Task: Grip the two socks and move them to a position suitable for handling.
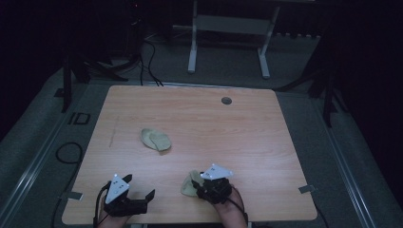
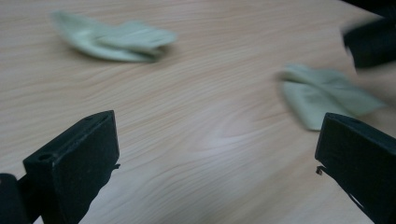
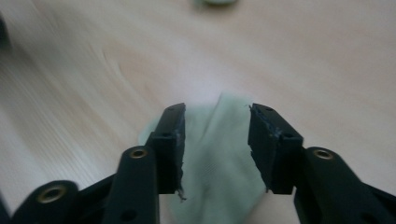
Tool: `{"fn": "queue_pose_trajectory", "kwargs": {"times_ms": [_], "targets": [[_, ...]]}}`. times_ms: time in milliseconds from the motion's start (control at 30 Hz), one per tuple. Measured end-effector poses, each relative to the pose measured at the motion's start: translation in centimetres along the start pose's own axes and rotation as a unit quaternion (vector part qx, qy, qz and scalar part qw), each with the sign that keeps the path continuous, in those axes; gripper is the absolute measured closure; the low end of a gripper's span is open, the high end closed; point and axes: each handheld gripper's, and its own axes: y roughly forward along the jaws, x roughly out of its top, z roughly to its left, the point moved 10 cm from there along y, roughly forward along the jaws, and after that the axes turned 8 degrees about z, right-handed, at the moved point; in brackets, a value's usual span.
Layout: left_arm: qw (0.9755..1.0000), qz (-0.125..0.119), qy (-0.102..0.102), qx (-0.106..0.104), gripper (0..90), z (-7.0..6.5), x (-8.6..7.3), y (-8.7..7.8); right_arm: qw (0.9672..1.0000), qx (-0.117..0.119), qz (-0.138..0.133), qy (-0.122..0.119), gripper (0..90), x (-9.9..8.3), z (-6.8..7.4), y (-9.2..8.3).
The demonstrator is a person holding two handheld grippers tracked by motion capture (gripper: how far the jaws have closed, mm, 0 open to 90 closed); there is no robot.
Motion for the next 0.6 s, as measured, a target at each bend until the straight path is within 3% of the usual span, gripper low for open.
{"fn": "queue_pose_trajectory", "kwargs": {"times_ms": [33,100,167,267,300,367,400,433,600], "targets": [[0.9997,-0.002,0.016,-0.02,11.5,-1.1,0.7,0.5,0.9997,-0.001,-0.019,-0.013,56.8,1.3,-1.1,-1.2],[0.9993,0.002,0.021,-0.03,15.0,-1.6,1.0,0.9,0.9997,0.002,-0.018,-0.017,58.2,1.7,-1.6,-1.4],[0.9976,0.017,0.029,-0.06,18.2,-2.9,1.4,1.7,0.9996,0.011,-0.006,-0.024,58.9,2.1,-2.3,-1.4],[0.9936,0.04,0.043,-0.096,34.0,-4.7,2.0,3.2,0.9983,0.043,0.02,-0.034,60.4,1.5,-2.4,-0.1],[0.9923,0.048,0.047,-0.104,34.0,-5.2,2.2,3.8,0.9983,0.043,0.02,-0.034,60.4,1.5,-2.4,-0.1],[0.9896,0.073,0.057,-0.11,39.3,-5.8,2.2,4.8,0.9977,0.047,0.031,-0.037,61.1,0.9,-2.3,0.9],[0.9896,0.073,0.057,-0.11,40.0,-5.8,2.2,4.8,0.9977,0.047,0.031,-0.037,61.1,0.9,-2.3,0.9],[0.9863,0.103,0.068,-0.109,44.8,-6.4,2.1,6.2,0.9966,0.056,0.049,-0.033,61.1,-0.4,-2.1,2.2],[0.9802,0.149,0.078,-0.105,52.4,-6.6,1.2,7.9,0.9949,0.059,0.073,-0.039,61.9,-1.9,-2.0,3.4]]}}
